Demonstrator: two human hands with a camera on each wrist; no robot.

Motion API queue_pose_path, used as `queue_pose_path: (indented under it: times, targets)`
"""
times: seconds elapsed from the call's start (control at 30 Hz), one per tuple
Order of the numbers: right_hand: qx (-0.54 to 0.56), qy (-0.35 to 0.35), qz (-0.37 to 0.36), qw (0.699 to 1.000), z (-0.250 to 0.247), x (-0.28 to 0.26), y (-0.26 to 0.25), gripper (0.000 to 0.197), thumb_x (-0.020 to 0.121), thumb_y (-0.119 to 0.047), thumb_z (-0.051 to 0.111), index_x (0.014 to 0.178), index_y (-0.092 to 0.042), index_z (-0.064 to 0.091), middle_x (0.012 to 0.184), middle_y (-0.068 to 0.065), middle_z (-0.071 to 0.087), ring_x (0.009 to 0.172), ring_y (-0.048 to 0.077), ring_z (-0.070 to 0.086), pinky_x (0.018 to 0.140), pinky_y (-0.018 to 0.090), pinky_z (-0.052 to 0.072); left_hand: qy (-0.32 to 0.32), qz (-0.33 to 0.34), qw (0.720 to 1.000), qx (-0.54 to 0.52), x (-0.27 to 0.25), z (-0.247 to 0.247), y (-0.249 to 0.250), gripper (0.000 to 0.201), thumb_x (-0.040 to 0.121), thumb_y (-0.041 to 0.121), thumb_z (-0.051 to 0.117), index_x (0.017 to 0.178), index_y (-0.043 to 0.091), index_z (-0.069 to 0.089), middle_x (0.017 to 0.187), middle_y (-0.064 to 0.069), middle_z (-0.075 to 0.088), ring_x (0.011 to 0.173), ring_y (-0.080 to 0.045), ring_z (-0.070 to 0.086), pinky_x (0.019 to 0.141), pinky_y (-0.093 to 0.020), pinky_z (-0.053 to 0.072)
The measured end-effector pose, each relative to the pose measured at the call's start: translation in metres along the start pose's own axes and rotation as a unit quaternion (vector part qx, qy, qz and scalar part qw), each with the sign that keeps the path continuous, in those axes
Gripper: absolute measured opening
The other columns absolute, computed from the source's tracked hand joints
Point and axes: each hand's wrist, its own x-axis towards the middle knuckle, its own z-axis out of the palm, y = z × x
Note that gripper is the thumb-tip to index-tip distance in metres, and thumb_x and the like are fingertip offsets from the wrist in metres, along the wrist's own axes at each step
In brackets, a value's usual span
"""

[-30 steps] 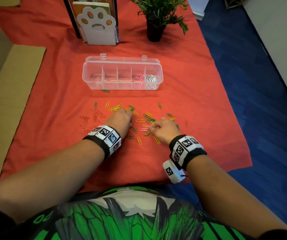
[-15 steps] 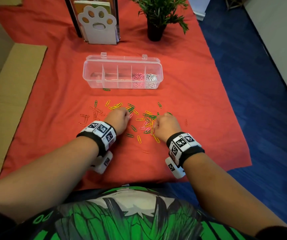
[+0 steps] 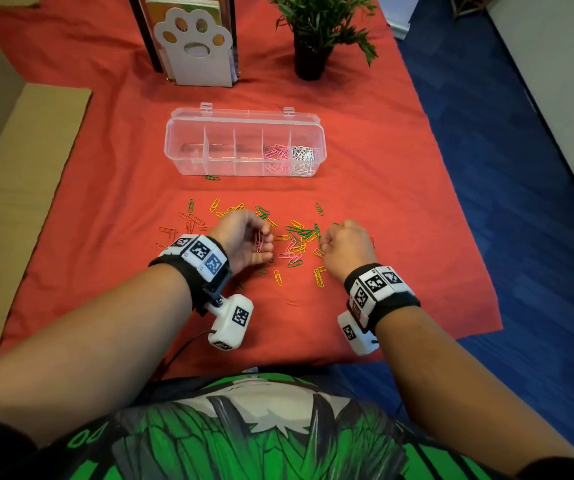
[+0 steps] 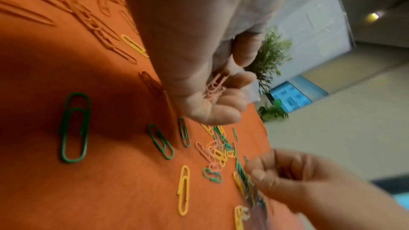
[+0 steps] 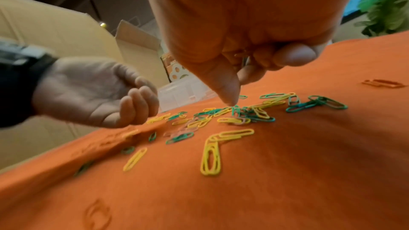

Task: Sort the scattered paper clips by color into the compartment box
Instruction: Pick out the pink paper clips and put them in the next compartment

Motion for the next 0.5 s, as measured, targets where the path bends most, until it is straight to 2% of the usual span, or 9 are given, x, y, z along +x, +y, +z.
queue_pose_path:
  times: [0.07, 0.1, 0.17, 0.23, 0.27, 0.3, 0.33, 0.4, 0.5]
  targets:
    - [-0.023, -0.004, -0.011, 1.000, 0.005, -0.003, -0.001, 0.015, 0.081, -0.019, 0.059, 0.094, -0.014, 0.065, 0.103, 0.014, 0.054, 0.105, 0.035, 0.051, 0.088, 0.036, 0.044, 0.065, 0.055, 0.981, 0.175, 0.007, 0.010, -0.006, 0.028, 0.087, 0.024, 0.047, 0.060, 0.017, 0.051, 0.057, -0.002, 0.043, 0.046, -0.015, 0.041, 0.049, -0.020, 0.038]
    - [-0.036, -0.008, -0.016, 0.999, 0.007, -0.005, -0.002, 0.017, 0.082, -0.020, 0.058, 0.097, -0.014, 0.063, 0.104, 0.013, 0.053, 0.106, 0.035, 0.049, 0.090, 0.037, 0.045, 0.092, 0.104, 0.947, 0.291, 0.011, 0.013, -0.010, 0.026, 0.086, 0.029, 0.055, 0.063, 0.017, 0.056, 0.058, -0.003, 0.049, 0.051, -0.018, 0.046, 0.052, -0.023, 0.039]
    - [-0.052, -0.020, -0.028, 0.998, 0.013, -0.007, -0.004, 0.017, 0.082, -0.018, 0.055, 0.098, -0.013, 0.060, 0.105, 0.014, 0.051, 0.105, 0.035, 0.048, 0.088, 0.039, 0.046, 0.116, 0.196, 0.831, 0.508, 0.015, 0.016, -0.018, 0.018, 0.082, 0.032, 0.064, 0.078, 0.015, 0.068, 0.077, -0.007, 0.066, 0.074, -0.024, 0.061, 0.067, -0.028, 0.046]
    - [-0.041, -0.030, -0.029, 0.998, 0.015, -0.006, -0.005, 0.014, 0.081, -0.014, 0.053, 0.093, -0.011, 0.060, 0.104, 0.014, 0.051, 0.103, 0.035, 0.050, 0.085, 0.039, 0.046, 0.114, 0.257, 0.713, 0.642, 0.017, 0.016, -0.025, 0.022, 0.081, 0.032, 0.064, 0.092, 0.014, 0.069, 0.099, -0.010, 0.066, 0.095, -0.026, 0.061, 0.080, -0.030, 0.046]
    - [-0.017, -0.030, -0.022, 0.999, 0.013, -0.005, -0.005, 0.012, 0.081, -0.013, 0.053, 0.090, -0.011, 0.060, 0.103, 0.014, 0.053, 0.102, 0.035, 0.052, 0.084, 0.038, 0.046, 0.111, 0.270, 0.676, 0.676, 0.018, 0.015, -0.027, 0.024, 0.082, 0.032, 0.063, 0.096, 0.013, 0.068, 0.104, -0.011, 0.062, 0.100, -0.027, 0.059, 0.083, -0.032, 0.045]
    - [0.016, -0.030, -0.009, 0.999, 0.010, -0.003, -0.006, 0.010, 0.081, -0.012, 0.054, 0.087, -0.011, 0.061, 0.101, 0.014, 0.056, 0.100, 0.033, 0.054, 0.084, 0.035, 0.045, 0.111, 0.273, 0.658, 0.693, 0.018, 0.015, -0.028, 0.024, 0.083, 0.030, 0.062, 0.097, 0.011, 0.066, 0.107, -0.011, 0.058, 0.102, -0.028, 0.057, 0.085, -0.033, 0.044]
    - [0.057, -0.033, 0.013, 0.998, 0.006, 0.000, -0.005, 0.007, 0.082, -0.012, 0.055, 0.084, -0.013, 0.061, 0.097, 0.012, 0.060, 0.095, 0.029, 0.057, 0.082, 0.032, 0.044, 0.110, 0.269, 0.652, 0.701, 0.018, 0.015, -0.030, 0.023, 0.084, 0.029, 0.061, 0.096, 0.009, 0.065, 0.109, -0.011, 0.055, 0.103, -0.029, 0.057, 0.085, -0.034, 0.044]
    - [0.141, -0.055, 0.064, 0.986, -0.002, 0.005, -0.003, 0.011, 0.081, -0.012, 0.056, 0.074, -0.020, 0.057, 0.077, 0.002, 0.062, 0.078, 0.020, 0.058, 0.072, 0.025, 0.042, 0.103, 0.265, 0.651, 0.704, 0.020, 0.013, -0.033, 0.022, 0.087, 0.026, 0.057, 0.096, 0.007, 0.063, 0.111, -0.012, 0.054, 0.103, -0.030, 0.057, 0.085, -0.035, 0.044]
    - [0.254, -0.064, 0.098, 0.960, -0.010, 0.010, 0.000, 0.025, 0.080, -0.004, 0.054, 0.063, -0.022, 0.051, 0.057, -0.004, 0.055, 0.056, 0.015, 0.052, 0.062, 0.027, 0.042, 0.098, 0.258, 0.664, 0.695, 0.022, 0.011, -0.035, 0.025, 0.091, 0.024, 0.049, 0.099, 0.003, 0.061, 0.113, -0.016, 0.054, 0.105, -0.033, 0.056, 0.089, -0.038, 0.044]
